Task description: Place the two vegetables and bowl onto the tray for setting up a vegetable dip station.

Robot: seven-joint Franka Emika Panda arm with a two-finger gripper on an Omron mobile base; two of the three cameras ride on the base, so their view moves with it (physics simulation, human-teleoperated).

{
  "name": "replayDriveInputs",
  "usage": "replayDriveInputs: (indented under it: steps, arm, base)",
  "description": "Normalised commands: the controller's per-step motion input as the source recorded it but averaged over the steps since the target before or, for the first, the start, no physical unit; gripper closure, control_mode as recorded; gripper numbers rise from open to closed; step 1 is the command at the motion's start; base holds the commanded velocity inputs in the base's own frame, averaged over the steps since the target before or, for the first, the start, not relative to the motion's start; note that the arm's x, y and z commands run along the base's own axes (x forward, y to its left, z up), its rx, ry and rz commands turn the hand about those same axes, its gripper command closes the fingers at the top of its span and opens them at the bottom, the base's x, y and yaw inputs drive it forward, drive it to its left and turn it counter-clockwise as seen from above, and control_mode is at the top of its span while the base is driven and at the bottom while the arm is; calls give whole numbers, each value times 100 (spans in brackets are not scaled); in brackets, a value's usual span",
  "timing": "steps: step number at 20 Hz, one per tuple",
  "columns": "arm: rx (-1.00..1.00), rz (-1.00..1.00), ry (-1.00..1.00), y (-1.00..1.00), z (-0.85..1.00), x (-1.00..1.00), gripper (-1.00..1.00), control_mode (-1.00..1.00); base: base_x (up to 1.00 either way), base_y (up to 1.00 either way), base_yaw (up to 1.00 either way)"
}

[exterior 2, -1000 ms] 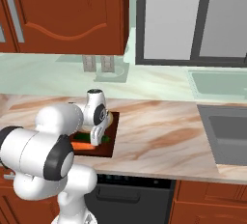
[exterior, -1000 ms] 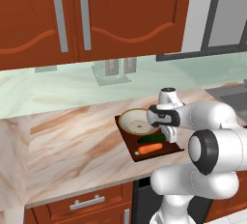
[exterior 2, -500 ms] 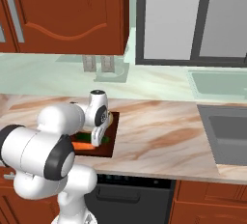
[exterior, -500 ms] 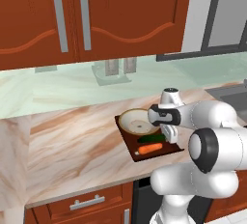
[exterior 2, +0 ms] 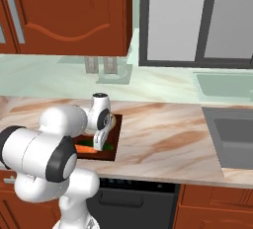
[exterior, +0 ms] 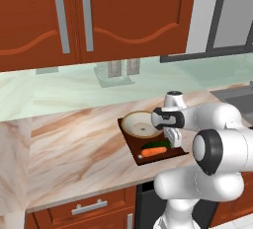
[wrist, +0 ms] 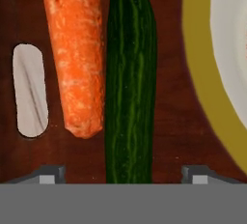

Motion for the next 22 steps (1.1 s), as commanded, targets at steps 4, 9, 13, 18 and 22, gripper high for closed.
replayDriveInputs:
  steps: [4,9,13,18,22]
  arm:
    - [0,0,0,0,-2,0,-100,-100]
    - [0,0,0,0,4,-3,-100,-100]
    - [0,0,1,-4,21,-17,-100,-100]
    - [0,0,4,-5,26,-23,-100,-100]
    - [0,-4,3,-3,28,-31,-100,-100]
  base:
    - [0,0,0]
    - [0,0,0]
    - [0,0,0]
    - [0,0,0]
    - [0,0,0]
